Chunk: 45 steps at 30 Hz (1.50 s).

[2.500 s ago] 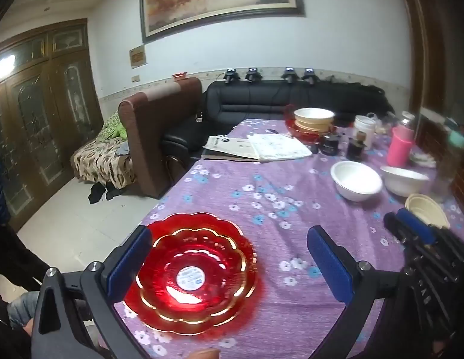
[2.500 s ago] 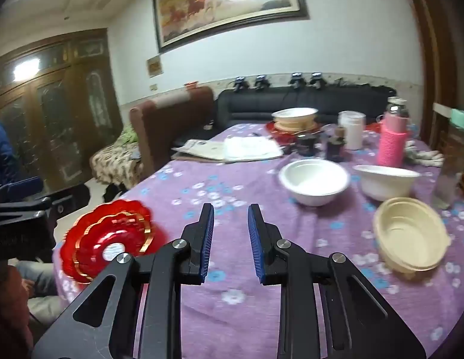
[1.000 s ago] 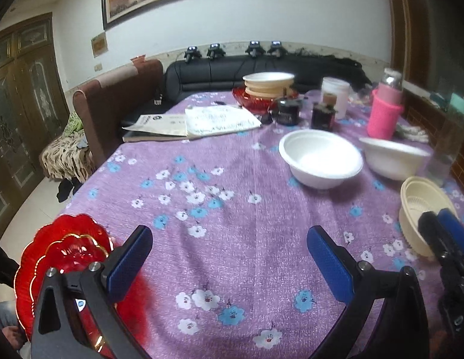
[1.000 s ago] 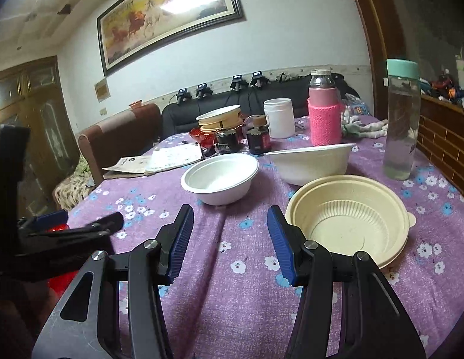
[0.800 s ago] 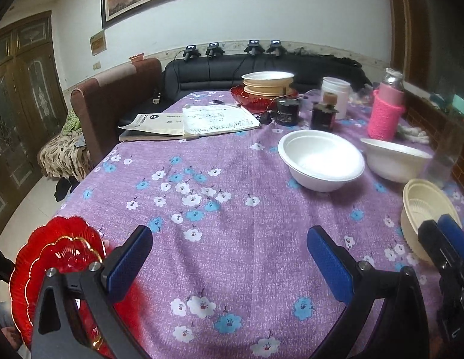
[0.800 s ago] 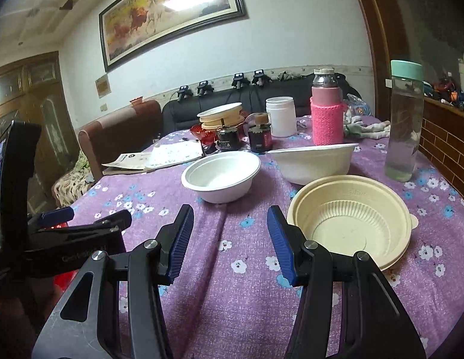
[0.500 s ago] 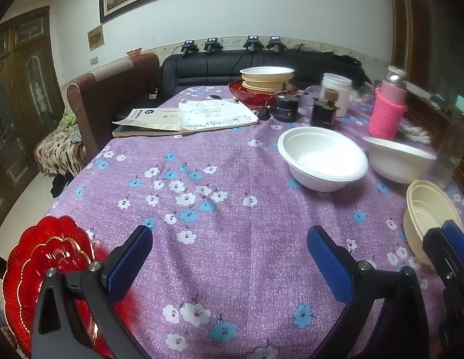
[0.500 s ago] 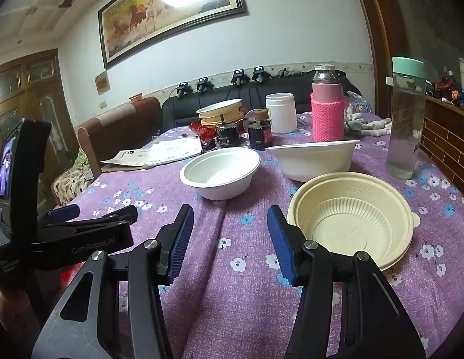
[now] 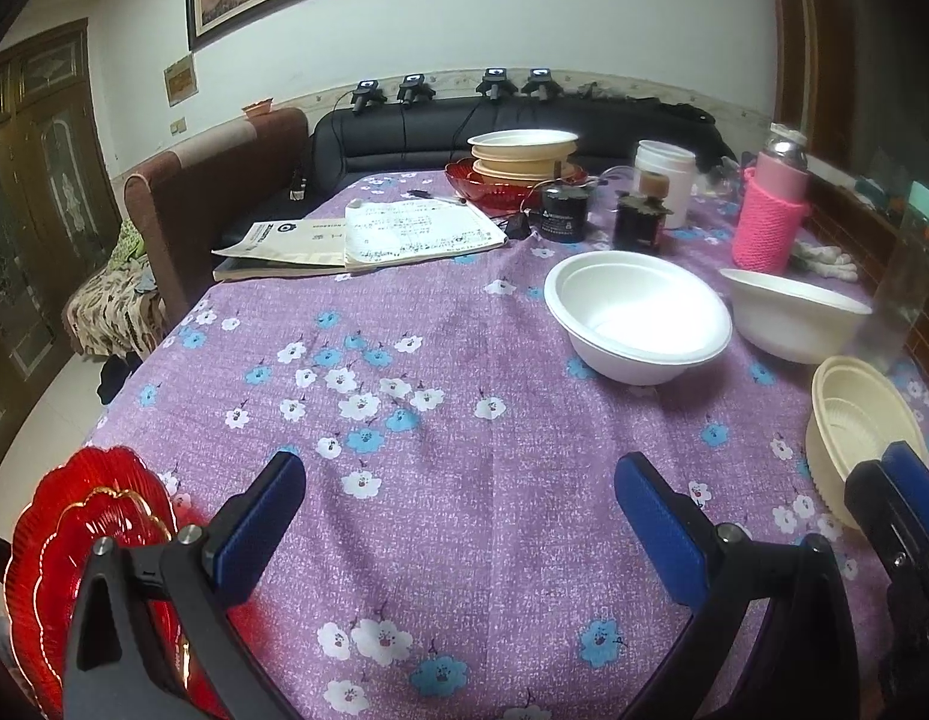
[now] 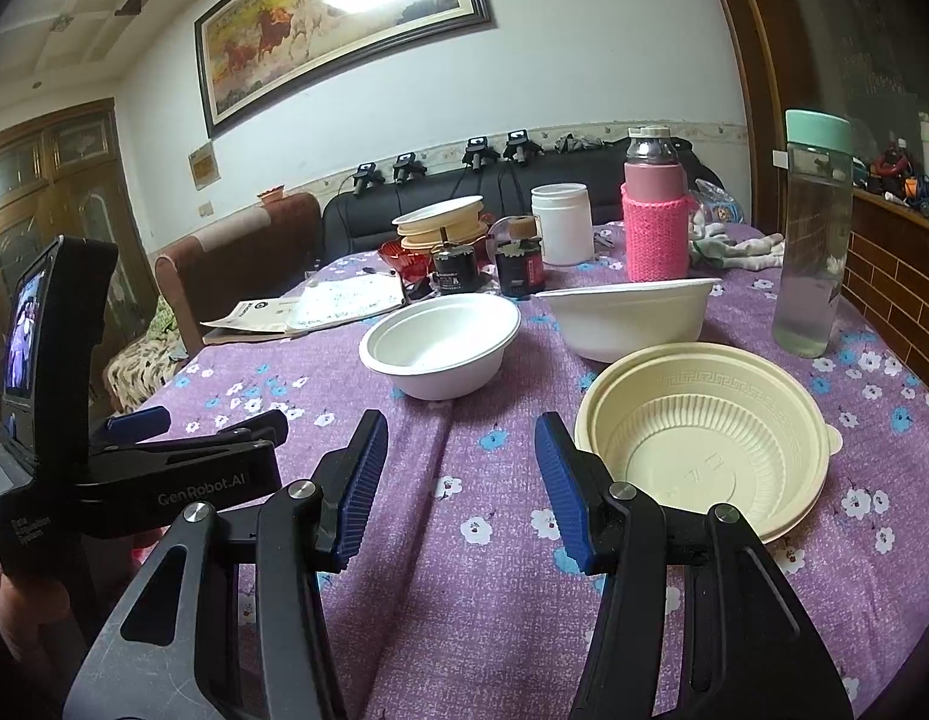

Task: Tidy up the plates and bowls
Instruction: 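Move the right gripper toward the cream plastic bowl on the table, then grasp the rim of the cream plastic bowl with the right gripper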

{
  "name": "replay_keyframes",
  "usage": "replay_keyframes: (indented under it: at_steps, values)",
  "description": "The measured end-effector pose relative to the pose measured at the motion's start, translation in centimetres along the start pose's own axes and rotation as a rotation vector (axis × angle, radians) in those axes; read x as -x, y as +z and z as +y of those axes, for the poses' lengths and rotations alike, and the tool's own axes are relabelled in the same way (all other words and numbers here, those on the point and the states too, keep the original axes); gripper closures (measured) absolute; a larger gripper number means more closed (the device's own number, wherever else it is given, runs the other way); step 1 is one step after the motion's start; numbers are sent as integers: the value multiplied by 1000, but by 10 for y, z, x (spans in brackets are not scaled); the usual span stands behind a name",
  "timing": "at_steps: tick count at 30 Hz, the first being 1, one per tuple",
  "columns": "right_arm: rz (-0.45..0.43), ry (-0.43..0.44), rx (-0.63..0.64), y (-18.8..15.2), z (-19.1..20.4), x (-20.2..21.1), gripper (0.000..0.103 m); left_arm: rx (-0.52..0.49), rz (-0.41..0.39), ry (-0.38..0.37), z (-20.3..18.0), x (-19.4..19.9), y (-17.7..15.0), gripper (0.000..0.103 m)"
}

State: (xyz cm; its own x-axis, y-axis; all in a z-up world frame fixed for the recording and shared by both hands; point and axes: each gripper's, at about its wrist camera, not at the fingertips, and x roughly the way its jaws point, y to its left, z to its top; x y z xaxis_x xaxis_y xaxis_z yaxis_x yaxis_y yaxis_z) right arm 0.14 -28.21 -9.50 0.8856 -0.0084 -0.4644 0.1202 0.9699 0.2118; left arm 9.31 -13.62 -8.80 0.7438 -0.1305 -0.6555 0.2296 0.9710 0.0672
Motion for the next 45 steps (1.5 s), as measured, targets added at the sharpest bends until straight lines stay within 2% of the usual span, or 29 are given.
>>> replay_keyframes:
  at_steps: [12,27,32,35,38,42,45]
  values:
    - [-16,-17,-24,9,2,-3,52,-6,-11,-9,2,-1,8,0]
    - [-110,-69,-41,44,1,-2,52,1,-14,-16,8,-2,17,0]
    - [-152,-148,-31,48,-27,13,52,-33,3,-48,-7,0,19,1]
    - [-181,-210,-33,49,-57,27,51,-57,32,-109,-27,2,19,0]
    - [-165,-258,-66,47,-94,35,46,-61,99,-171,-49,-3,21,0]
    - [-51,-262,-185,42,-144,27,46,-36,187,-203,-75,-17,26,1]
    - [49,-168,-348,34,-177,11,46,-37,216,-218,-98,-25,33,1]
